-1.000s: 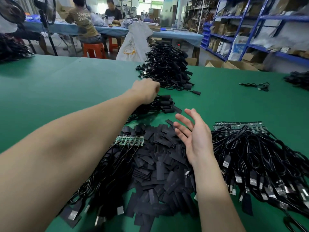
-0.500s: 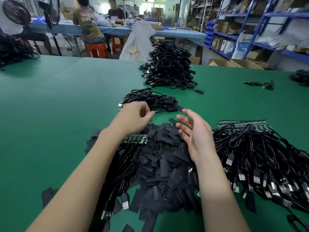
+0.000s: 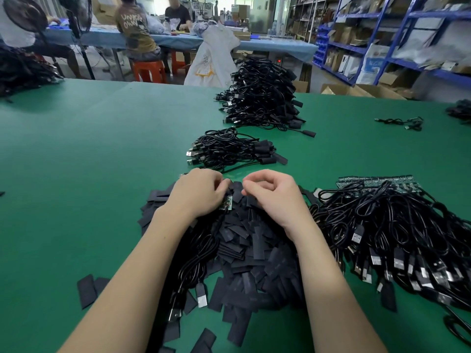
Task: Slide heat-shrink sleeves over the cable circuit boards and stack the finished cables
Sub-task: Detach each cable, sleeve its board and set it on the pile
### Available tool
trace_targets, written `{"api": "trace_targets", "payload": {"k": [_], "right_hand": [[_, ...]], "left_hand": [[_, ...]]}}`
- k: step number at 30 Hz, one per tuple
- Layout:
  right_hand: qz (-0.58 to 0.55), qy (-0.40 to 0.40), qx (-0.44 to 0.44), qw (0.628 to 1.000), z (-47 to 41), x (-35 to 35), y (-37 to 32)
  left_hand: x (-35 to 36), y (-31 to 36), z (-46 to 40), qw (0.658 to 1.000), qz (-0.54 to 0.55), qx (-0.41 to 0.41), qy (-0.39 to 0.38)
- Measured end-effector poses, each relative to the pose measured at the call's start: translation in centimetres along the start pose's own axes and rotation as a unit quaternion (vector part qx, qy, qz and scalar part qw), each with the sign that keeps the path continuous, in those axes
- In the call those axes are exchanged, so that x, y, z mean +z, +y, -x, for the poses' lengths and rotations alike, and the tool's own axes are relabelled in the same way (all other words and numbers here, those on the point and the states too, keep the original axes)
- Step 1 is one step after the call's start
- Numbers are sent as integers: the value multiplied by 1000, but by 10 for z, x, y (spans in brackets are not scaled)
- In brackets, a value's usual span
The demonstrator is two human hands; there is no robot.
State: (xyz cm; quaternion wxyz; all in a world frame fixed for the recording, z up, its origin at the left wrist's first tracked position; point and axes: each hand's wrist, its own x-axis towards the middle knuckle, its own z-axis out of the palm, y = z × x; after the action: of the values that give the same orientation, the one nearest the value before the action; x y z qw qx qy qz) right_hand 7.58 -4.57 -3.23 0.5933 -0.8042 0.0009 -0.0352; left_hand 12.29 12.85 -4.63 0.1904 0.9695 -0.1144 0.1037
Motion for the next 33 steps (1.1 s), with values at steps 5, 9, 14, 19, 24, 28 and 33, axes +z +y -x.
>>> {"api": "trace_targets", "payload": {"k": [5, 9, 14, 19, 24, 28, 33], "right_hand": [[3, -31, 11, 999, 3, 1, -6], [-84, -71, 57, 992, 6, 5, -13], [-173, -78, 118, 975, 6, 7, -13], [-249, -97, 139, 954, 5, 7, -16], [-329, -106, 167, 924, 6, 9, -18], [-360, -108, 178, 909, 6, 9, -18], [-380, -112, 184, 899, 7, 10, -16]], "left_hand": [[-7, 6, -2, 998, 59, -17, 24], [-9, 13, -4, 992, 118, -25, 47], [-8, 20, -4, 988, 121, -52, 84], [-10, 25, -6, 982, 143, -67, 103], [-13, 28, -8, 977, 175, -79, 91], [-12, 30, -8, 976, 182, -82, 85], [-12, 32, -7, 974, 196, -76, 78]]}}
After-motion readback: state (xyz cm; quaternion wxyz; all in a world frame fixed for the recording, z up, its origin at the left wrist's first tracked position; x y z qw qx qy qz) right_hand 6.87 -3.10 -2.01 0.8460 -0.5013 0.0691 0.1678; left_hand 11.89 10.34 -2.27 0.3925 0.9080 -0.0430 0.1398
